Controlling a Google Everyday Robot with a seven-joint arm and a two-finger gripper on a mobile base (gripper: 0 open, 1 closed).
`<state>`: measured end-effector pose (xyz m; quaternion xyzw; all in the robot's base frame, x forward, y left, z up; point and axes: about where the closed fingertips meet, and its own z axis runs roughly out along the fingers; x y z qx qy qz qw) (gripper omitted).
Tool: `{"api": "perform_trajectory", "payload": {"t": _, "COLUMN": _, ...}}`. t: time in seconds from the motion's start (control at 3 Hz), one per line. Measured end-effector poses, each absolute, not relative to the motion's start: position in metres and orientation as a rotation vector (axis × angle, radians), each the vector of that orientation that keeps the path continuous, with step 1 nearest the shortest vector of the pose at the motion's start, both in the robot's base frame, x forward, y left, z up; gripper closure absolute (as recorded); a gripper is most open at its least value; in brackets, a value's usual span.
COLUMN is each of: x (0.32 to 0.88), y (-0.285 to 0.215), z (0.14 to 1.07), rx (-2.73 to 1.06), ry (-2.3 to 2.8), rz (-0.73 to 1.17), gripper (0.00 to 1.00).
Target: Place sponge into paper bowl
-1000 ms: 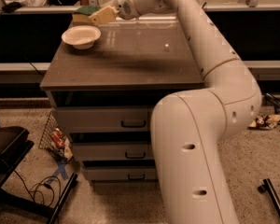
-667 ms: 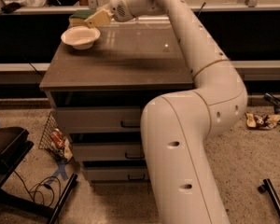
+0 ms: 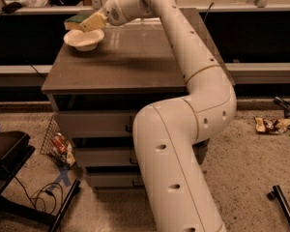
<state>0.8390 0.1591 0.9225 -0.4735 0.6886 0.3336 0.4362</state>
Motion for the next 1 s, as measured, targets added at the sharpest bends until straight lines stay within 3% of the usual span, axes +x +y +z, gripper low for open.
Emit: {"api": "perform_trajectory", "payload": {"t": 1.0, "x": 0.857, "y": 0.193, "z": 0.881, "rx": -1.129, "ry": 1.799, "rz": 0.854, "gripper": 1.00}}
